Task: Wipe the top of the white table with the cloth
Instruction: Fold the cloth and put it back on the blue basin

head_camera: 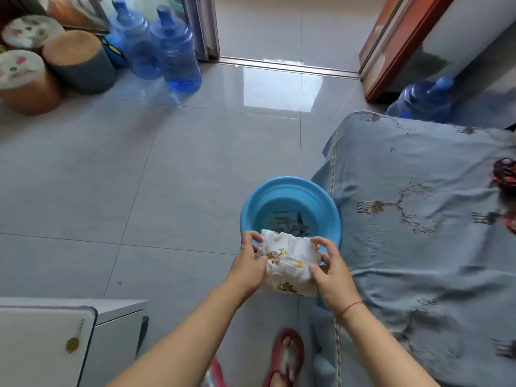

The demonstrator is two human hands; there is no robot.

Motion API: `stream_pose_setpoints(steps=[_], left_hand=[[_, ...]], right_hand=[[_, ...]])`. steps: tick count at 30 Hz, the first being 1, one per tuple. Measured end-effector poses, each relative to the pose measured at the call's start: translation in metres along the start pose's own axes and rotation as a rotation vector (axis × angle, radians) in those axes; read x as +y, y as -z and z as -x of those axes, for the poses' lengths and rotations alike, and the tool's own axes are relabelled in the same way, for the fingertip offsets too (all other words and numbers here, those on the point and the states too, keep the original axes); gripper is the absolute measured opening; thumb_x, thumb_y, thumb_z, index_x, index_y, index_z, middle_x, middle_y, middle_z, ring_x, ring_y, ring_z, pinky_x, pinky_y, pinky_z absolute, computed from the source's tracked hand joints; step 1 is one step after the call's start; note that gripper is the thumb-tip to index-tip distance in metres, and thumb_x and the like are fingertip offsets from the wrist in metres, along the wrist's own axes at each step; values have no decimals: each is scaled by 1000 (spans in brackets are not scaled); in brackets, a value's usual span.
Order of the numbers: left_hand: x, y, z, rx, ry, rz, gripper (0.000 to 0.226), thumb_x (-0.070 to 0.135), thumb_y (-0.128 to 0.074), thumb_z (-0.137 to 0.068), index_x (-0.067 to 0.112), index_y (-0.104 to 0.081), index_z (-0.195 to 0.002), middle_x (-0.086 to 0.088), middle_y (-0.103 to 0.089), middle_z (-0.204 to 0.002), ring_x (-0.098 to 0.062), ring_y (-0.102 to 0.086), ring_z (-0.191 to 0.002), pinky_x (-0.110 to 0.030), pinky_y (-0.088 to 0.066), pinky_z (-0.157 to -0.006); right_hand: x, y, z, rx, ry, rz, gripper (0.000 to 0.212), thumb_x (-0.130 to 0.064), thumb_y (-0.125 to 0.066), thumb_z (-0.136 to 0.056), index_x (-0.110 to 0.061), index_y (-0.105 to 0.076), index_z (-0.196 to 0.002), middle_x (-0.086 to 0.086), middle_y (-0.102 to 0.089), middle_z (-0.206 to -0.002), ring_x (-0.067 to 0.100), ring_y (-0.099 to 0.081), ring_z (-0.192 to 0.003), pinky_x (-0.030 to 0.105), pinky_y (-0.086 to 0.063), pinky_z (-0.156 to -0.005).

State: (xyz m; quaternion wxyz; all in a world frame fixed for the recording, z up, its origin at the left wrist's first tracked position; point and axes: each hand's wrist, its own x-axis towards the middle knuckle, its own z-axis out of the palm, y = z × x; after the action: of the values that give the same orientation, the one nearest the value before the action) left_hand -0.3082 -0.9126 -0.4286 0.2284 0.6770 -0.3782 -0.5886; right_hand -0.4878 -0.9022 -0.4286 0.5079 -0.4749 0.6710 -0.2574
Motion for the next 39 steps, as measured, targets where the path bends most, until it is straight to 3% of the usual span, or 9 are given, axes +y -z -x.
stream_pose_setpoints(steps=[2,4,6,10,20,25,30,35,39], left_hand=[[-3,-21,-12,-24,-24,-82,24,1,-39,-91,24,-47,-93,-3,-59,-101,-13,-52,-72,-26,-43,-63],[-9,-39,-25,-41,-46,-134,29,-5,-40,-88,19,-57,-90,-9,-59,-109,-14,-55,-84,-23,-45,-74],[-20,-52,-35,-49,-70,-176,28,-6,-47,-87,14,-62,-99,-7,-53,-111,-13,-54,-95,-16,-41,-86],[-50,-71,-58,-20,-110,-301,36,-5,-56,-83,16,-61,-113,0,-47,-109,-11,-52,-96,0,-32,-77],[-137,-103,-120,-11,-160,-646,55,9,-66,-81,23,-49,-131,-1,-45,-112,-24,-56,-93,-39,-48,-78],[-164,-108,-136,37,-166,-811,52,19,-68,-83,23,-47,-131,-5,-43,-110,-27,-53,-91,-41,-47,-70],[-176,-105,-147,141,-386,-1139,39,22,-84,-59,17,-65,-92,-9,-56,-95,-30,-57,-84,-36,-42,-67],[-187,-103,-158,106,-535,-1234,31,16,-75,-67,17,-66,-96,1,-66,-112,-27,-57,-118,-45,-38,-104],[-186,-103,-164,88,-644,-1291,24,12,-77,-61,16,-64,-81,2,-66,-79,-23,-66,-90,-40,-49,-93]], right_hand=[[13,11,-10,-3,35,71,30,-5,-54,-90,-32,-57,-103,-9,-63,-101,11,-57,-79,24,-46,-75],[29,18,-20,-24,19,132,28,-3,-56,-88,-21,-59,-109,-7,-62,-110,11,-56,-95,26,-46,-87],[46,22,-30,-68,-23,197,40,0,-59,-82,-15,-55,-119,-3,-58,-118,13,-54,-105,29,-44,-95],[82,13,-49,-148,-43,323,59,-1,-63,-77,-17,-45,-131,-1,-46,-124,12,-49,-111,26,-42,-95],[187,-36,-91,-156,-120,552,74,-1,-62,-80,-19,-30,-144,4,-36,-130,29,-55,-104,41,-46,-90],[208,-52,-106,-138,-50,753,57,-4,-57,-81,-18,-39,-134,7,-39,-118,35,-55,-85,41,-47,-67],[224,-62,-107,-14,17,982,41,-3,-59,-74,-20,-58,-111,7,-45,-113,30,-48,-96,34,-26,-79],[235,-59,-114,1,124,1084,38,-7,-61,-72,-21,-61,-106,-1,-54,-123,26,-43,-122,38,-15,-95],[238,-58,-121,-44,181,1152,34,-4,-59,-72,-18,-58,-103,0,-58,-107,26,-51,-111,37,-14,-96]])
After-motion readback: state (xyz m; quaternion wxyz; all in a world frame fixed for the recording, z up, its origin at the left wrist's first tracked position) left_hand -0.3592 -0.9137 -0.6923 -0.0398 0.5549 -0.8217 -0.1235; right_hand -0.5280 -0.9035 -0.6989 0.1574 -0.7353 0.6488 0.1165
